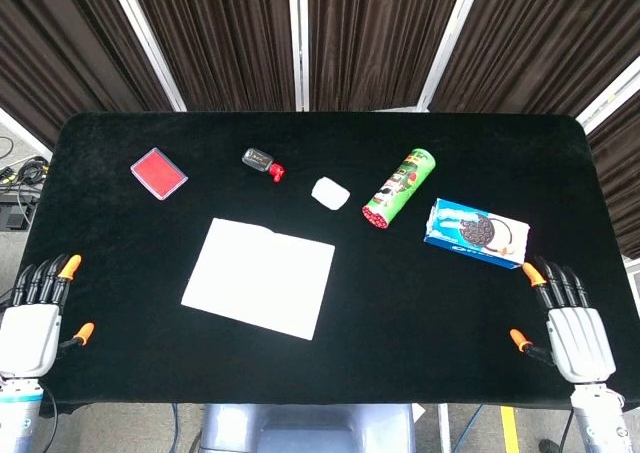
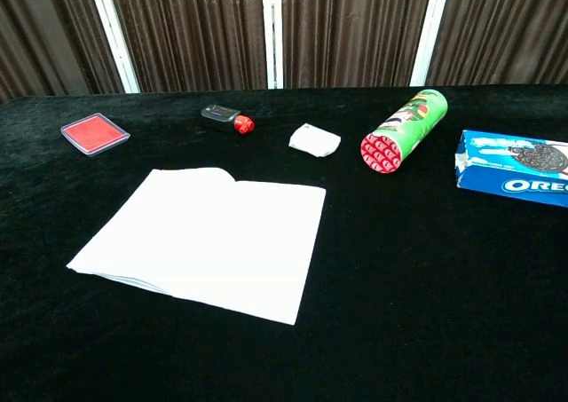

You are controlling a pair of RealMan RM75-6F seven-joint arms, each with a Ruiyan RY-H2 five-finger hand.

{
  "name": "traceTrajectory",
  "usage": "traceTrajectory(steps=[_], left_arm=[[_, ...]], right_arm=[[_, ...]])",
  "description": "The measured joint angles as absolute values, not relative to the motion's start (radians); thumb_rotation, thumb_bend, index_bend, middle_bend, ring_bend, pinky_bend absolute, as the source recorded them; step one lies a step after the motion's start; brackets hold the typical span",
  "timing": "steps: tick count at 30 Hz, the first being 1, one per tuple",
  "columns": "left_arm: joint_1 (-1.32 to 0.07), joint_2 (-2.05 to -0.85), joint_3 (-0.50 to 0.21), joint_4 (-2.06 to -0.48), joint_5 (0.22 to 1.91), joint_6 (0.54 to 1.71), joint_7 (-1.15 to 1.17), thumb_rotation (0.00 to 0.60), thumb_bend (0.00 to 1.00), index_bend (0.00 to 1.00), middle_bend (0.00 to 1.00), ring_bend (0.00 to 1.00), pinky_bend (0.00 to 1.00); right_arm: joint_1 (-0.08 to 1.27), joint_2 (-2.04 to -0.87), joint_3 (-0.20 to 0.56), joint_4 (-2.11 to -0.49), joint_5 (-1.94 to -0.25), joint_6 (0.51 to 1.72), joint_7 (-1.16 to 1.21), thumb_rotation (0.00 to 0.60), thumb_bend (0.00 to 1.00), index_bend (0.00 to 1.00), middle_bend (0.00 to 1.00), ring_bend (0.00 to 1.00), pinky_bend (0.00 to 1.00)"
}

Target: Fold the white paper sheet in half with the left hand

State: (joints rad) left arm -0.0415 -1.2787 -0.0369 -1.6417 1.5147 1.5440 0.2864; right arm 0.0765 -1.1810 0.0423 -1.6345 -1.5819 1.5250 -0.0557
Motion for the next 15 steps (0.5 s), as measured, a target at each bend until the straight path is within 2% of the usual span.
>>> traceTrajectory(steps=[7,15], left_arm=[[-0.068,-1.282,-0.022,-1.642,1.547,1.503,0.309,0.600,0.23,0.00,0.00,0.00,0.00],[-0.129,-1.330,-0.026,-1.637,1.532,1.396,0.403,0.600,0.38,0.00,0.00,0.00,0.00]], right_arm=[[0.083,-1.186,0.041,-1.628,-1.574,1.507,-0.063,0.600,0.08,0.00,0.00,0.00,0.00],[0.083,-1.190,0.043,-1.628,-1.568,1.505,-0.065,0.600,0.08,0.00,0.00,0.00,0.00]])
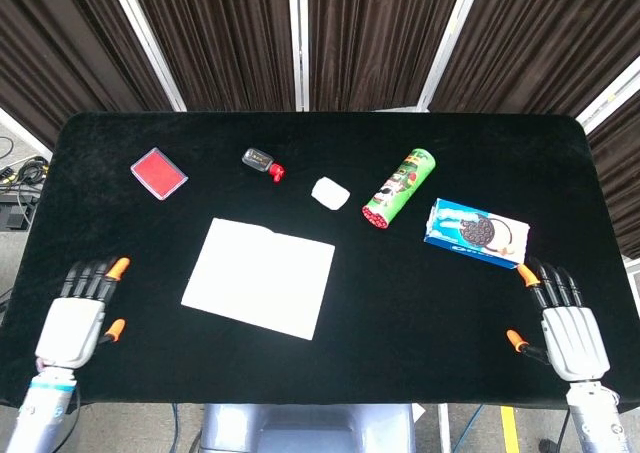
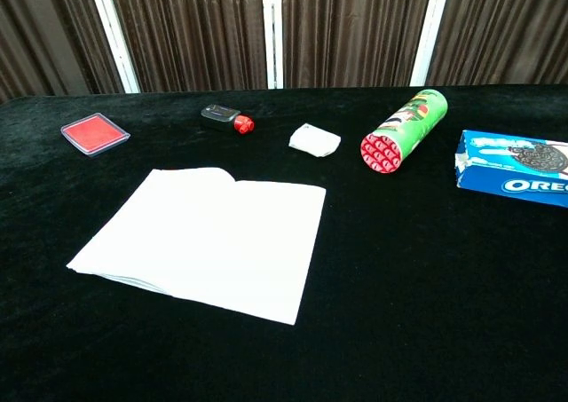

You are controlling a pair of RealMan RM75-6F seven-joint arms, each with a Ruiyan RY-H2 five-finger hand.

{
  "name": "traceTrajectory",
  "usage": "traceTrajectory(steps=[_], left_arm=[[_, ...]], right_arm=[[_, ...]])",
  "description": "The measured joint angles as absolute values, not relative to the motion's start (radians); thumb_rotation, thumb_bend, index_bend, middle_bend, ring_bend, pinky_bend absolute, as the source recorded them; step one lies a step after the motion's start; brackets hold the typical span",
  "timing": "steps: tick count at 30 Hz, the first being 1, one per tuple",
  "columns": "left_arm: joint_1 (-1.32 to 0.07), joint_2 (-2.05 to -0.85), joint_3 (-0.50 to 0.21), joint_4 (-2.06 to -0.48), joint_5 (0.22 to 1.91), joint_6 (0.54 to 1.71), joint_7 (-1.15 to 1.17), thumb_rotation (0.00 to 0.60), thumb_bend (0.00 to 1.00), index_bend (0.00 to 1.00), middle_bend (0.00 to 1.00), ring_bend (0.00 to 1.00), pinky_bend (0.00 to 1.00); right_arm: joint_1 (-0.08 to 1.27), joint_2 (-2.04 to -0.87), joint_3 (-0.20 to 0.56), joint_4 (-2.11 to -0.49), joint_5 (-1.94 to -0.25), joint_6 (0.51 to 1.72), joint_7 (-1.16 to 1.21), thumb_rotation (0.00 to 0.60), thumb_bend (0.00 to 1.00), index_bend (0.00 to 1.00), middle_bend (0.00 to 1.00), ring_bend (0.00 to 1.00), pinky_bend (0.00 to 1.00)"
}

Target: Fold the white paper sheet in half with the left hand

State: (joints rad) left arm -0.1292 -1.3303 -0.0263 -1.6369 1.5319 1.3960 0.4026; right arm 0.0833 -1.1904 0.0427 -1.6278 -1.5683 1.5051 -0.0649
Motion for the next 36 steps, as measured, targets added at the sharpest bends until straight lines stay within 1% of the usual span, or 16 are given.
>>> traceTrajectory(steps=[7,11,13,22,27,36], left_arm=[[-0.197,-1.406,-0.032,-1.621,1.497,1.282,0.536,0.600,0.33,0.00,0.00,0.00,0.00],[-0.234,-1.466,-0.042,-1.605,1.468,1.234,0.601,0.600,0.25,0.00,0.00,0.00,0.00],[-0.248,-1.490,-0.047,-1.596,1.455,1.217,0.622,0.600,0.24,0.00,0.00,0.00,0.00],[-0.313,-1.610,-0.076,-1.538,1.399,1.157,0.705,0.600,0.28,0.00,0.00,0.00,0.00],[-0.338,-1.652,-0.086,-1.502,1.373,1.141,0.747,0.600,0.30,0.00,0.00,0.00,0.00],[-0.368,-1.707,-0.090,-1.435,1.326,1.114,0.771,0.600,0.31,0.00,0.00,0.00,0.00]], right_arm=[[0.080,-1.180,0.046,-1.643,-1.571,1.516,-0.050,0.600,0.08,0.00,0.00,0.00,0.00],[0.078,-1.170,0.048,-1.651,-1.568,1.519,-0.035,0.600,0.08,0.00,0.00,0.00,0.00],[0.078,-1.166,0.048,-1.655,-1.568,1.518,-0.030,0.600,0.08,0.00,0.00,0.00,0.00],[0.078,-1.158,0.048,-1.663,-1.567,1.515,-0.018,0.600,0.08,0.00,0.00,0.00,0.00],[0.077,-1.156,0.047,-1.665,-1.568,1.516,-0.013,0.600,0.09,0.00,0.00,0.00,0.00],[0.076,-1.152,0.044,-1.671,-1.574,1.517,-0.008,0.600,0.09,0.00,0.00,0.00,0.00]])
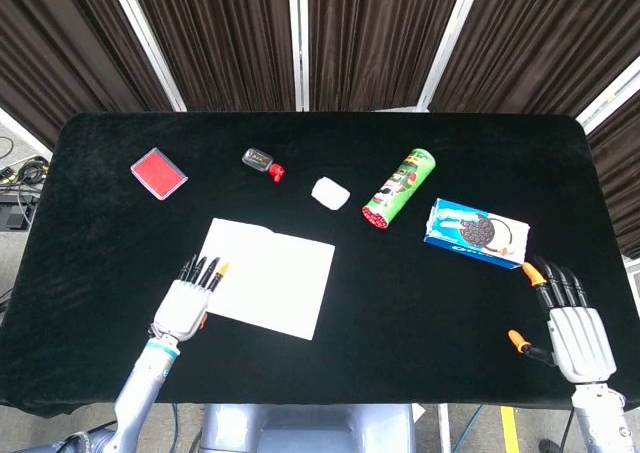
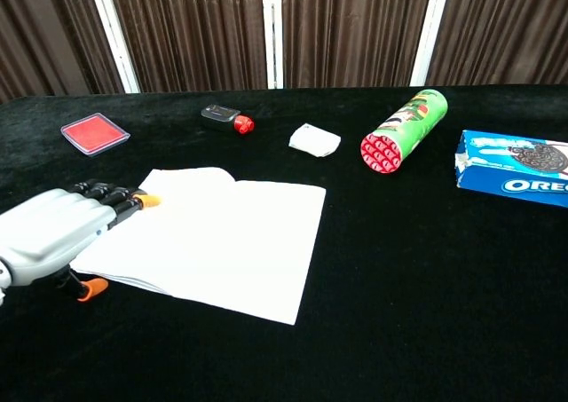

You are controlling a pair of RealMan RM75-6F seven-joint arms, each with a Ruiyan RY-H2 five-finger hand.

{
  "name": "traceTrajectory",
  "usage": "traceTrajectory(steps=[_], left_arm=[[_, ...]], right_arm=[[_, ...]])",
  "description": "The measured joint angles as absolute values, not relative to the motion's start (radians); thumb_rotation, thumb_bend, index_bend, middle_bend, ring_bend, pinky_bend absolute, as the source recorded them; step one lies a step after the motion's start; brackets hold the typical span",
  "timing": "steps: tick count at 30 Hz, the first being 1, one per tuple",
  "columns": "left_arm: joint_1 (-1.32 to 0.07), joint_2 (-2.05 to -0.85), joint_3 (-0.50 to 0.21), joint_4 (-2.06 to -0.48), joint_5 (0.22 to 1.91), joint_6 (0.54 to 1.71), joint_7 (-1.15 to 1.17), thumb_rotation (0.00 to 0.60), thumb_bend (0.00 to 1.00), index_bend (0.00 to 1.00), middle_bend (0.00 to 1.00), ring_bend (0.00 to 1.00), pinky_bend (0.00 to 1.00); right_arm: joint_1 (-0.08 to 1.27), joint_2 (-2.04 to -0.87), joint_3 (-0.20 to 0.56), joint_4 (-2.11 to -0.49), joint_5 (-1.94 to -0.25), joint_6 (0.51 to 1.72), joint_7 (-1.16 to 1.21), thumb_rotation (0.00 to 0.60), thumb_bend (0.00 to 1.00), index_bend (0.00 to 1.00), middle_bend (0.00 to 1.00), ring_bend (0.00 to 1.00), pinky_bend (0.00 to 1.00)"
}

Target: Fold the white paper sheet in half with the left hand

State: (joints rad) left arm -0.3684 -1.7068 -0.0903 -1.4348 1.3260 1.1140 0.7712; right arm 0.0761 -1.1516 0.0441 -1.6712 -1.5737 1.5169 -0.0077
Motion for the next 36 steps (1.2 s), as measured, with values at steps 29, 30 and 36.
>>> traceTrajectory(steps=[29,30,36], left_arm=[[-0.385,-1.742,-0.042,-1.451,1.409,1.234,0.812,0.600,0.60,0.00,0.00,0.00,0.00],[-0.386,-1.739,-0.044,-1.458,1.412,1.238,0.813,0.600,0.60,0.00,0.00,0.00,0.00],[-0.393,-1.722,-0.051,-1.504,1.461,1.273,0.788,0.600,0.54,0.00,0.00,0.00,0.00]], right_arm=[[0.073,-1.143,0.037,-1.681,-1.583,1.515,0.003,0.600,0.08,0.00,0.00,0.00,0.00],[0.073,-1.143,0.036,-1.682,-1.585,1.516,0.003,0.600,0.09,0.00,0.00,0.00,0.00],[0.073,-1.137,0.039,-1.688,-1.582,1.518,0.013,0.600,0.08,0.00,0.00,0.00,0.00]])
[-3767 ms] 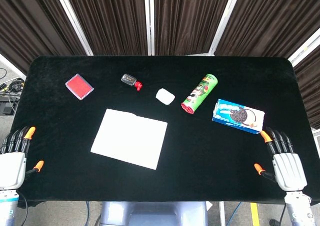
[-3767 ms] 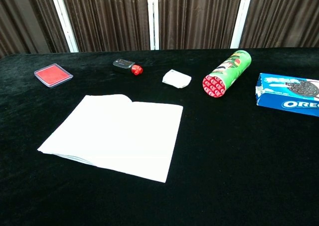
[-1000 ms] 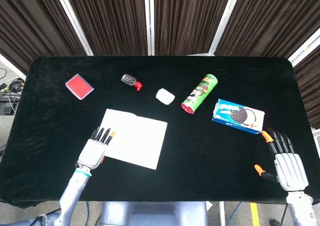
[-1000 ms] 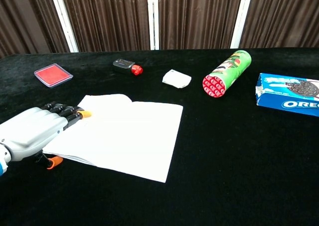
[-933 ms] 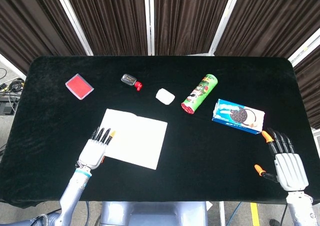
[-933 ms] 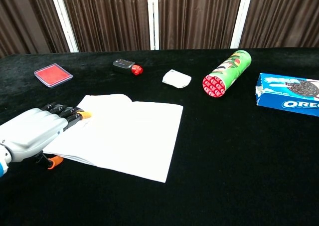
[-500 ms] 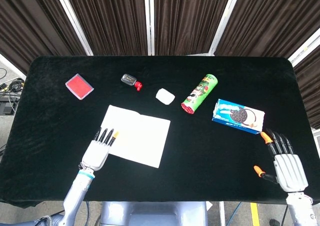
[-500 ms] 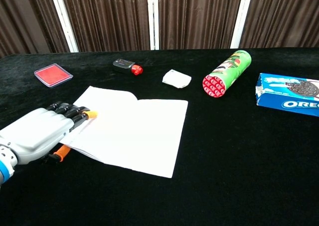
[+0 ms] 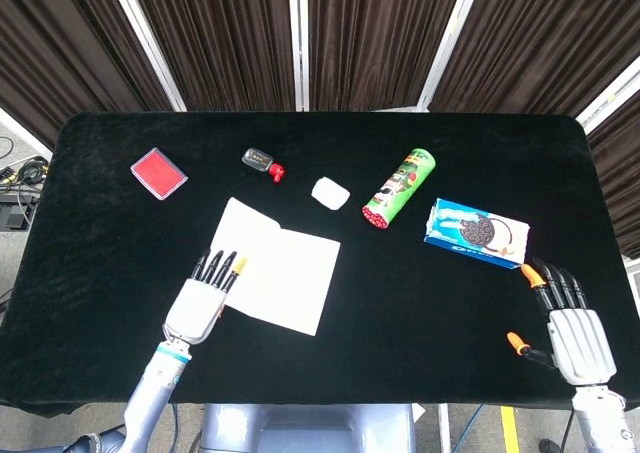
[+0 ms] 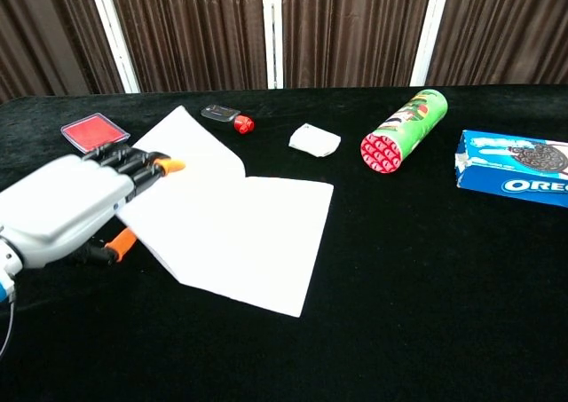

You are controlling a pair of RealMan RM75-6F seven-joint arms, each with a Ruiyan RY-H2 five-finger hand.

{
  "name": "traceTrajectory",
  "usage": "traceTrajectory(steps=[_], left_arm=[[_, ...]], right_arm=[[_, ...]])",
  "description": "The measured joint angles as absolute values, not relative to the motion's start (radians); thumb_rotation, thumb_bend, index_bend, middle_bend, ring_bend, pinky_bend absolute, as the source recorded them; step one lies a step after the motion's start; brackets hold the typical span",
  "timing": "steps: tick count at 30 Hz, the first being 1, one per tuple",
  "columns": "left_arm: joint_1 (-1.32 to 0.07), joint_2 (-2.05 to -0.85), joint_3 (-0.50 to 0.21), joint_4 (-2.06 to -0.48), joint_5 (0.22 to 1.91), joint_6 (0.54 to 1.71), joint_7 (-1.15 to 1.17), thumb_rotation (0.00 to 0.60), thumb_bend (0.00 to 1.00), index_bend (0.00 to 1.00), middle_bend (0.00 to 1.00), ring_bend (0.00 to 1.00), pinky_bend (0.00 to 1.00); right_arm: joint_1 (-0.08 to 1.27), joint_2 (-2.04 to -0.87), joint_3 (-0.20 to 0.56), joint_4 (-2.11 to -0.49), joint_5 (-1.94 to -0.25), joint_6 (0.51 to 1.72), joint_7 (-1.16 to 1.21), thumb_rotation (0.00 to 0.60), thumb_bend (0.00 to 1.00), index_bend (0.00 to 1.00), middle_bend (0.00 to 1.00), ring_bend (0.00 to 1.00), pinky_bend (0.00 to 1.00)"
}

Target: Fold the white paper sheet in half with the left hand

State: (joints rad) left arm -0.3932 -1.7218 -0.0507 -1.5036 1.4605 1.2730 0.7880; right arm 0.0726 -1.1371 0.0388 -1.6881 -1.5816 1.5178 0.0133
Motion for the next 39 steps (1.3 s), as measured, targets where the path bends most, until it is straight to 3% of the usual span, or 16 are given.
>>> traceTrajectory(steps=[10,19,30,39], left_arm=[[-0.420,-1.742,-0.063,-1.521,1.504,1.290,0.794,0.600,0.45,0.00,0.00,0.00,0.00],[-0.432,-1.764,-0.071,-1.528,1.533,1.308,0.798,0.600,0.28,0.00,0.00,0.00,0.00],[-0.432,-1.759,-0.062,-1.544,1.560,1.324,0.803,0.600,0.29,0.00,0.00,0.00,0.00],[-0.368,-1.637,-0.044,-1.626,1.502,1.362,0.831,0.600,0.27,0.00,0.00,0.00,0.00]], right_arm=[[0.070,-1.134,0.032,-1.697,-1.601,1.525,0.015,0.600,0.08,0.00,0.00,0.00,0.00],[0.069,-1.133,0.030,-1.697,-1.602,1.525,0.018,0.600,0.09,0.00,0.00,0.00,0.00],[0.068,-1.127,0.031,-1.702,-1.601,1.525,0.024,0.600,0.08,0.00,0.00,0.00,0.00],[0.070,-1.122,0.040,-1.702,-1.578,1.517,0.030,0.600,0.08,0.00,0.00,0.00,0.00]])
